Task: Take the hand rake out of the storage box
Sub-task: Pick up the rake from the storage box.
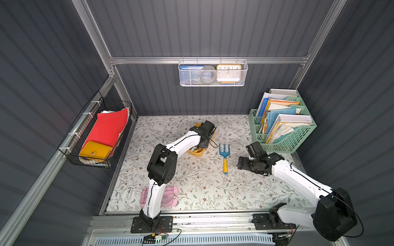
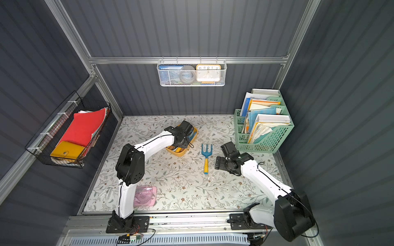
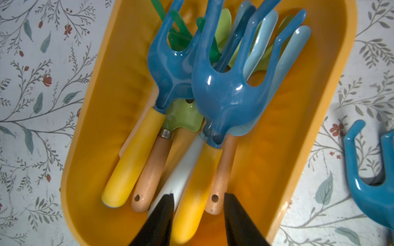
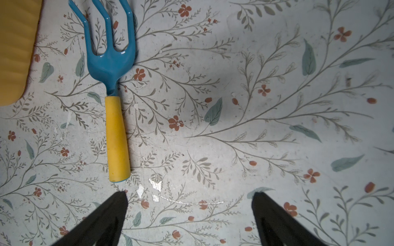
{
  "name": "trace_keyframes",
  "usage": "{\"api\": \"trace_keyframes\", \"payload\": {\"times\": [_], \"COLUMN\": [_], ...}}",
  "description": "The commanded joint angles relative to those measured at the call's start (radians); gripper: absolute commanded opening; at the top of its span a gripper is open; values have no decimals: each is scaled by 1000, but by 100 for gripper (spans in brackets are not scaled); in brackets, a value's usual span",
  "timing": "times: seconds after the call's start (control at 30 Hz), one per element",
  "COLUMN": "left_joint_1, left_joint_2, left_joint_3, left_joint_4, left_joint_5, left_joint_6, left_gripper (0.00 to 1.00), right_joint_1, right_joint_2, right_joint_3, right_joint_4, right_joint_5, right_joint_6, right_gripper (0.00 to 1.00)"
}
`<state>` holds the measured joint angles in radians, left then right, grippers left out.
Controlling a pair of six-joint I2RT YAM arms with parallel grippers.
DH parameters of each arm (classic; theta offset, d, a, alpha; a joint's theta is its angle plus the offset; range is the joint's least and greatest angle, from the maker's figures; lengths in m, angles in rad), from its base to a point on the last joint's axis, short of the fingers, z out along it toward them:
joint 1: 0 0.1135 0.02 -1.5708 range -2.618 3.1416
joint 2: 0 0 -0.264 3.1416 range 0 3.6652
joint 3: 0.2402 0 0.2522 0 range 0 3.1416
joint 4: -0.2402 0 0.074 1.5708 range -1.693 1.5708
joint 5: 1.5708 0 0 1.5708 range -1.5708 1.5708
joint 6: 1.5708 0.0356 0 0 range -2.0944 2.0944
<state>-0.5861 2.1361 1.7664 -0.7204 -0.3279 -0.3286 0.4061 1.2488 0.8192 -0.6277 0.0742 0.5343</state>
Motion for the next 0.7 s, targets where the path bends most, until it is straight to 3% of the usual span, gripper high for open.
{"api": "trace_keyframes", "payload": {"times": [0.0,0.67], "left_joint_1": [12,31], "left_joint_2": [29,102], "left_joint_3": [30,53], "left_joint_4": [-45,-40], "left_joint_5": [25,53], "left_joint_6": [38,55], "left_gripper": [44,42], "right_joint_1": [7,16], "right_joint_2": [9,33], "right_joint_3": [31,37], "right_joint_4": [-9,-2], "right_joint_5": [2,-5], "right_joint_6": [-2,1], "right_gripper": [96,96]}}
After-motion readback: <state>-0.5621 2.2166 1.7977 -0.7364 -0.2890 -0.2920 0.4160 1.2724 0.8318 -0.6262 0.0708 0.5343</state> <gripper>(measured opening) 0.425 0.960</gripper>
